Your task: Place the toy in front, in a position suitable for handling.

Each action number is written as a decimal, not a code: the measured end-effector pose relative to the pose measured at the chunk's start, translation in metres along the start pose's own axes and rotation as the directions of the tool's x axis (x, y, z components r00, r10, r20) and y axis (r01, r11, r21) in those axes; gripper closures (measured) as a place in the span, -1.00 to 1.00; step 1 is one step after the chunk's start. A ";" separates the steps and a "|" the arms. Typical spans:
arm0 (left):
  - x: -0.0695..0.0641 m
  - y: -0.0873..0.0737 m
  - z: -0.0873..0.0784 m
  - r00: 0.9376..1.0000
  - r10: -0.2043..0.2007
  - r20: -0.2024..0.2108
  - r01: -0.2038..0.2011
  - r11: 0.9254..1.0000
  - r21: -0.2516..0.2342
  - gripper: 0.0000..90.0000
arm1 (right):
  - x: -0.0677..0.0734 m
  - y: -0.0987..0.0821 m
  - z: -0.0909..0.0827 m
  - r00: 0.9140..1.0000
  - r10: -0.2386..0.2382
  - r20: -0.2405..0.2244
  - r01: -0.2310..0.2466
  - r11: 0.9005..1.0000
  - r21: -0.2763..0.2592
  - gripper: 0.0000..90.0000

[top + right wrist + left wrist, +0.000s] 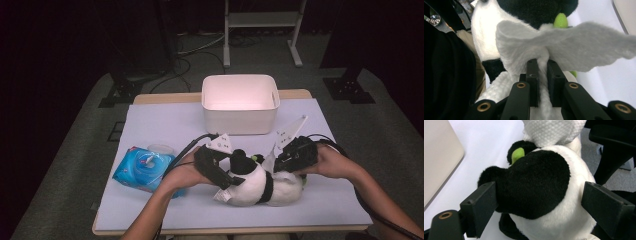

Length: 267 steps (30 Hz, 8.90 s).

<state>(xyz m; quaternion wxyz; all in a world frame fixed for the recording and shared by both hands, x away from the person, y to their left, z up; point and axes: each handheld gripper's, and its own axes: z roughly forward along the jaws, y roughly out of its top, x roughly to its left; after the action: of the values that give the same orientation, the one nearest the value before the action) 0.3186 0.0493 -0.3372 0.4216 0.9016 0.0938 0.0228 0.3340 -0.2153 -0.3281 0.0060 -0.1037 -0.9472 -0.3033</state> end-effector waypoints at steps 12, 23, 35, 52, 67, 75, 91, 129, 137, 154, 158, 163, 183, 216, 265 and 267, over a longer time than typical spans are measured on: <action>-0.001 -0.007 0.004 0.999 -0.021 0.043 0.022 1.000 -0.006 -0.75 | -0.002 -0.013 -0.009 0.999 0.030 0.017 -0.029 0.999 -0.025 0.79; -0.003 -0.013 0.018 0.995 -0.027 0.098 0.024 0.999 0.026 -0.79 | -0.006 -0.023 -0.013 0.998 0.052 0.023 -0.051 0.998 -0.047 0.79; -0.002 -0.019 0.029 0.992 -0.035 0.121 0.035 0.999 0.007 -0.72 | -0.007 -0.031 -0.016 0.997 0.077 0.025 -0.075 0.995 -0.067 0.79; 0.007 0.006 0.001 0.994 -0.003 0.107 0.008 0.999 -0.043 -0.30 | -0.004 -0.035 -0.023 0.997 0.082 0.000 -0.080 0.980 -0.185 0.81; 0.008 0.021 -0.015 0.994 0.020 0.105 -0.018 1.000 -0.015 -0.27 | -0.004 -0.034 -0.015 0.996 0.080 -0.035 -0.085 0.976 -0.203 0.81; 0.000 0.030 -0.007 0.994 0.051 0.097 -0.052 0.999 0.008 -0.35 | -0.003 -0.026 -0.034 0.998 0.061 -0.003 -0.060 0.984 -0.168 0.81; -0.008 0.042 -0.001 0.992 0.081 0.093 -0.083 0.996 0.021 -0.39 | 0.001 0.004 -0.063 0.999 0.006 0.041 0.000 0.987 -0.159 0.80; -0.003 0.042 0.005 0.998 0.048 0.045 -0.051 0.997 0.050 -0.67 | 0.002 -0.003 -0.069 0.999 0.027 0.032 -0.022 0.986 -0.168 0.81; -0.005 0.045 0.013 0.998 0.047 0.041 -0.050 0.997 0.059 -0.63 | 0.005 0.004 -0.075 0.999 0.007 0.037 0.000 0.985 -0.170 0.80; -0.002 0.027 0.013 0.999 0.000 0.050 -0.001 1.000 0.018 -0.66 | 0.005 0.005 -0.072 0.999 0.002 0.052 0.005 0.991 -0.132 0.80; 0.001 0.020 0.020 0.998 -0.022 0.067 0.020 0.999 0.025 -0.66 | 0.005 -0.001 -0.074 0.999 0.012 0.053 -0.004 0.990 -0.144 0.80; -0.001 0.014 0.038 0.995 -0.025 0.096 0.023 1.000 0.021 -0.68 | 0.006 -0.005 -0.076 0.999 0.021 0.046 -0.014 0.988 -0.151 0.80; 0.009 0.020 0.015 0.997 -0.043 0.069 0.046 0.998 -0.051 -0.58 | 0.007 0.005 -0.071 1.000 -0.001 0.019 0.006 0.966 -0.260 0.80; 0.011 0.004 0.004 0.994 -0.023 0.111 0.029 0.998 -0.057 -0.78 | 0.022 0.024 -0.054 0.997 -0.069 0.018 0.071 0.977 -0.199 0.80; 0.007 0.010 -0.002 0.993 0.016 0.117 -0.005 0.996 -0.088 -0.30 | 0.003 0.009 -0.077 0.998 -0.010 0.068 0.021 0.986 -0.163 0.79; 0.007 0.010 -0.003 0.993 0.018 0.116 -0.007 0.996 -0.090 -0.30 | 0.003 0.008 -0.077 0.998 -0.006 0.067 0.016 0.987 -0.162 0.79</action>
<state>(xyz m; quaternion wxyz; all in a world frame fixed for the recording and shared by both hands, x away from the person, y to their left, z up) 0.3267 0.0466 -0.3282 0.4659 0.8823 0.0623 -0.0231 0.3283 -0.2530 -0.2603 -0.0355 -0.1085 -0.9196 -0.3759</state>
